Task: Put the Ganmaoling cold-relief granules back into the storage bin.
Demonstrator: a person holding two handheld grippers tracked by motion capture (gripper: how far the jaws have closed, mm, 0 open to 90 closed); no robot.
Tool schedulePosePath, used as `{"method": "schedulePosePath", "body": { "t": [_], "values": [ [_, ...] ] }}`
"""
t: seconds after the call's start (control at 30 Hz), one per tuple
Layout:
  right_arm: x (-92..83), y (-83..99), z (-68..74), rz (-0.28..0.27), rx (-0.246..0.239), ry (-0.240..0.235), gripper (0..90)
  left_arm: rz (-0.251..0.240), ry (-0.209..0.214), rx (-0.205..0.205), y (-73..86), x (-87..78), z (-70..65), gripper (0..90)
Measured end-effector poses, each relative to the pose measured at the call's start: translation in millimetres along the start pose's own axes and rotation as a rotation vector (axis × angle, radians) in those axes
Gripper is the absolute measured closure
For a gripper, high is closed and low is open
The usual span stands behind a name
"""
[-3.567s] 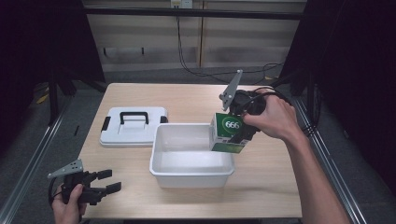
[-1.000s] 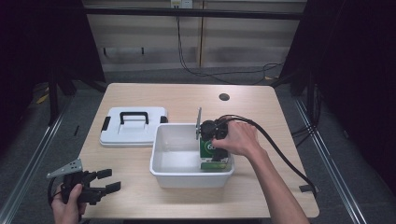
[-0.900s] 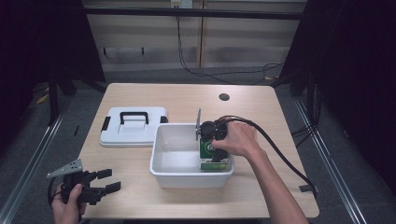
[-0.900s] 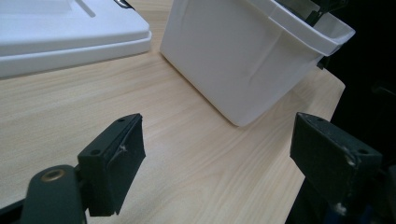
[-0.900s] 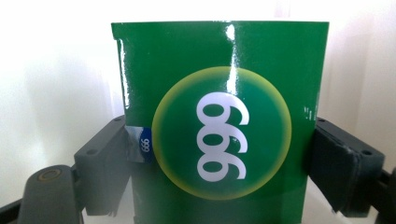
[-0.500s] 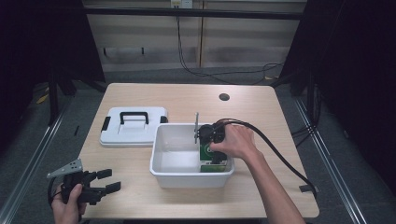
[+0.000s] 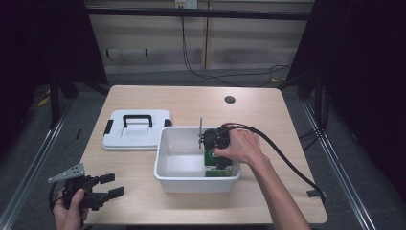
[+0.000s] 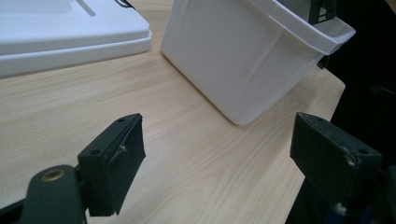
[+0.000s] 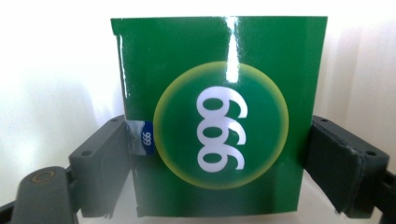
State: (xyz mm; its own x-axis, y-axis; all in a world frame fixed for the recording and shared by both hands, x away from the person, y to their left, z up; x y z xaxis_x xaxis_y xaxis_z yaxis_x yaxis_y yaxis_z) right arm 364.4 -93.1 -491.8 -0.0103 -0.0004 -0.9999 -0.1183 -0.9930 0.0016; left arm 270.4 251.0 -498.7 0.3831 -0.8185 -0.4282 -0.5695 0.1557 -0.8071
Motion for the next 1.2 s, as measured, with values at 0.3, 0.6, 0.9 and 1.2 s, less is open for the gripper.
{"method": "schedulePosePath", "body": {
  "t": [0.3,0.6,0.9,1.2],
  "values": [
    [-4.2,3.9,0.1,-0.030,-0.006,0.009,10.2,-0.002,0.001,-0.004,-0.2,0.2,-0.3,17.8],
    [-15.9,6.6,0.0,-0.133,0.010,0.016,9.3,-0.002,0.001,-0.002,-0.1,0.2,-0.4,17.8],
    [-28.0,14.4,1.3,-0.279,0.053,0.014,8.8,0.000,-0.002,-0.003,0.1,0.4,-0.1,17.8],
    [-44.5,28.1,3.6,-0.401,0.112,0.004,11.3,0.001,-0.003,-0.003,0.4,0.0,0.1,17.8]
  ]
}}
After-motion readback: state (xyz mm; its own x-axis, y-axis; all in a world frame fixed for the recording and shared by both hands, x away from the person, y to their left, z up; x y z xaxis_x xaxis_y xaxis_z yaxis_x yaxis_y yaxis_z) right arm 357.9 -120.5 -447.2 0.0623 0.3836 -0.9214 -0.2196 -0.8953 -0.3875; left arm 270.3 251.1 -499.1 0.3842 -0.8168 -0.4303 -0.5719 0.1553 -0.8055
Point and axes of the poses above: each handheld gripper's, and its own axes: x roughly forward along the jaws, y roughly out of its underside, z roughly to its left, the point moved 8 cm from there along x, roughly forward along the jaws, and after that the axes turned 1 degree about x, right-handed, at the moved point
